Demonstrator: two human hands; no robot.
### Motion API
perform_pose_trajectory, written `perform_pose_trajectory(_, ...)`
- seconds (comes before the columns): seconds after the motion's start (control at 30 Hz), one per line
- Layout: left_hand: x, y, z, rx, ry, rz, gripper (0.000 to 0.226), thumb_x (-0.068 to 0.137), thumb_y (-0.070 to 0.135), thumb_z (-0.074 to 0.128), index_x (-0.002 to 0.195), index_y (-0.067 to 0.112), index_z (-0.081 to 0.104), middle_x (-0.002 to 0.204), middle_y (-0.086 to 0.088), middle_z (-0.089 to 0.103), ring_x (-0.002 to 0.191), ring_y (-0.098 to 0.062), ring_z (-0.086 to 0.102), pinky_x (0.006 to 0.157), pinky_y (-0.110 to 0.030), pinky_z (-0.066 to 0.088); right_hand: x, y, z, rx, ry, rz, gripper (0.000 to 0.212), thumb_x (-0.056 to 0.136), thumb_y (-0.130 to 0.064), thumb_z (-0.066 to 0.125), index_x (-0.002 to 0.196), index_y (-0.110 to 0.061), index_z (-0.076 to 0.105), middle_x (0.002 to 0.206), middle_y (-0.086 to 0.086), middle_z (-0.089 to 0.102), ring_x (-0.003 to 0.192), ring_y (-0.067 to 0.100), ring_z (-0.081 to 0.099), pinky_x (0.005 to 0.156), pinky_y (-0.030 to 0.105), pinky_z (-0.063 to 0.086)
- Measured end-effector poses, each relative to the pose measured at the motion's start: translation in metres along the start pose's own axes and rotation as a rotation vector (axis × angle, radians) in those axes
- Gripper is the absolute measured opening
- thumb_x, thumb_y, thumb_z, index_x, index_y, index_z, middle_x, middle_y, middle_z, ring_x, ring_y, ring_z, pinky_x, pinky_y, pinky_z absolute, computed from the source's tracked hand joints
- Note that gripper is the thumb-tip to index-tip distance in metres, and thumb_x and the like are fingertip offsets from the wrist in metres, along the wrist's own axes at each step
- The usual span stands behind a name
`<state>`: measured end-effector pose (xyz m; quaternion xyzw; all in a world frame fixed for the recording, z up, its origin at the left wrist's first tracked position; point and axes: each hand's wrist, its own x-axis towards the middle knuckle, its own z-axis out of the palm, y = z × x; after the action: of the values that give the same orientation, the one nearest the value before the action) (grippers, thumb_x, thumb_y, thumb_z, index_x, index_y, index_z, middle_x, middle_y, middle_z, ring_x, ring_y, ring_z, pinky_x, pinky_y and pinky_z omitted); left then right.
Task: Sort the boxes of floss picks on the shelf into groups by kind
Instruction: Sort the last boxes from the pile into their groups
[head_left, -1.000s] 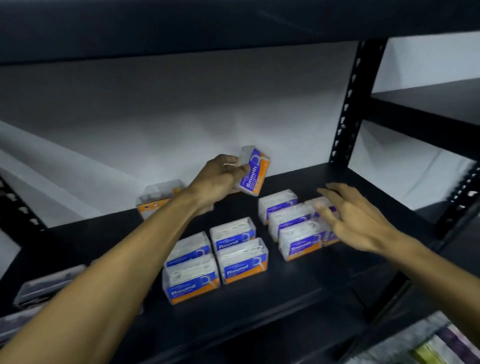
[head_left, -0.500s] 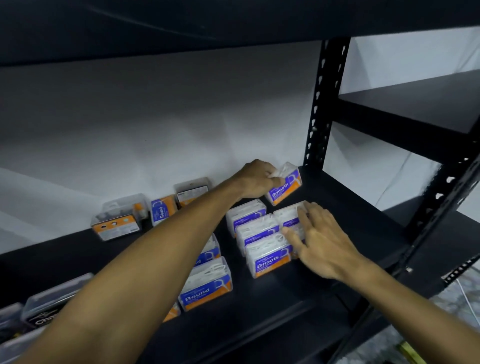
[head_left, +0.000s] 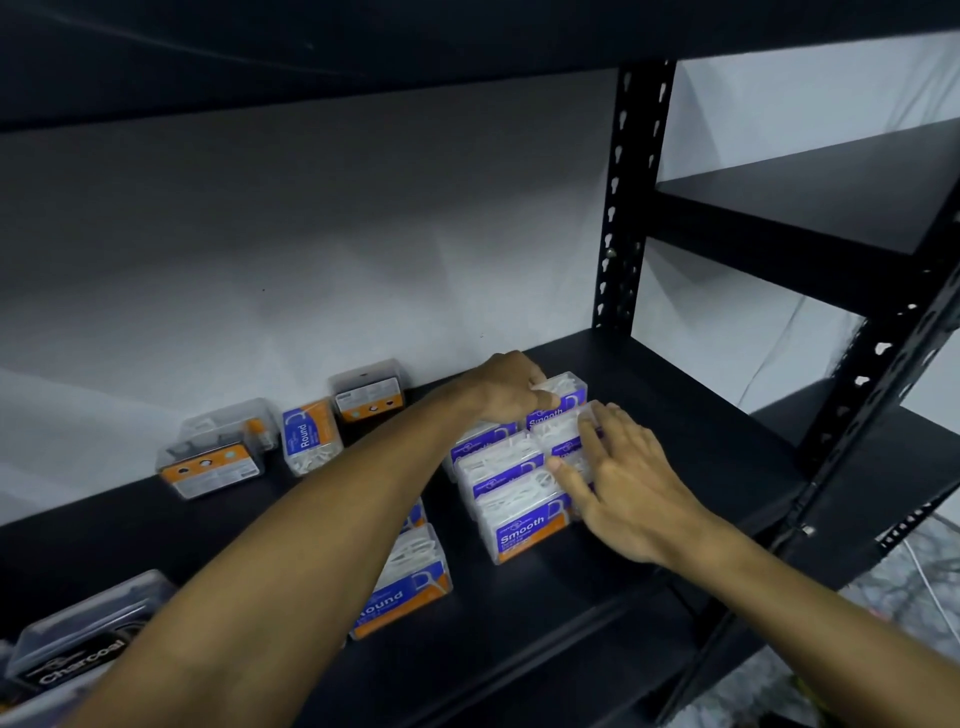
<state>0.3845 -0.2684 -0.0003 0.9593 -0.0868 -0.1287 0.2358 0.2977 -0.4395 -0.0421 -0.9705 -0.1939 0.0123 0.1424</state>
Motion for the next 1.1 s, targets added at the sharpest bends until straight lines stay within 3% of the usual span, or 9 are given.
perform_pose_trajectory(0.37,-0.004,0.002,0.002,0.010,-0.004,-0.024,0.042,0.092,0.041,0.062,0.125,0.015,0.061,0.118,-0.005,0.068,0.094,-0.021,0.069,0.088,-0.038,0.055,0.000,-0.001,-0.002,-0.007,-0.009,0.009,0.076,0.094,-0.061,0.019,0.151,-0.013,0.006,0.160,0.007,0.000,0.147,0.019,-0.004,0.117,0.034,0.001)
perform_pose_trajectory(0.7,-0.009,0.005,-0.002,0.032,0.022,-0.015,0.042,0.094,0.043,0.059,0.125,0.014,0.060,0.122,-0.005,0.066,0.098,-0.021,0.067,0.091,-0.039,0.054,0.000,-0.003,-0.003,-0.030,-0.001,0.015,0.078,0.093,-0.062,0.017,0.151,-0.011,0.008,0.160,0.009,0.005,0.147,0.020,0.000,0.119,0.037,0.002)
perform_pose_trajectory(0.8,-0.017,0.003,-0.006,-0.020,0.056,-0.006,0.042,0.097,0.044,0.052,0.121,0.011,0.062,0.122,-0.005,0.066,0.102,-0.022,0.064,0.093,-0.039,0.052,0.002,-0.007,-0.006,-0.092,0.069,0.020,0.076,0.093,-0.061,0.014,0.151,-0.011,0.013,0.159,0.009,0.012,0.147,0.021,0.004,0.118,0.038,0.004)
perform_pose_trajectory(0.97,-0.044,-0.022,-0.021,-0.061,0.250,-0.034,0.044,0.100,0.043,0.045,0.111,0.009,0.069,0.115,-0.009,0.070,0.102,-0.024,0.063,0.093,-0.039,0.049,0.024,-0.028,-0.018,-0.079,0.177,-0.092,0.078,0.089,-0.062,0.007,0.147,-0.014,0.027,0.154,0.012,0.027,0.144,0.024,0.018,0.117,0.040,0.013)
perform_pose_trajectory(1.03,-0.060,-0.046,-0.029,-0.016,0.384,-0.079,0.035,0.099,0.040,0.046,0.112,0.017,0.069,0.116,0.000,0.069,0.103,-0.019,0.062,0.091,-0.036,0.049,0.041,-0.042,-0.024,-0.044,0.227,-0.179,0.070,0.091,-0.057,0.021,0.143,-0.013,0.037,0.149,0.013,0.036,0.139,0.027,0.029,0.115,0.040,0.020)
perform_pose_trajectory(1.1,-0.078,-0.072,-0.036,0.094,0.528,-0.188,0.029,0.095,0.036,0.049,0.109,0.020,0.068,0.109,0.005,0.067,0.097,-0.017,0.060,0.080,-0.030,0.045,0.061,-0.059,-0.027,-0.020,0.244,-0.259,0.056,0.095,-0.045,0.038,0.140,-0.012,0.041,0.147,0.013,0.039,0.137,0.027,0.033,0.114,0.039,0.021)
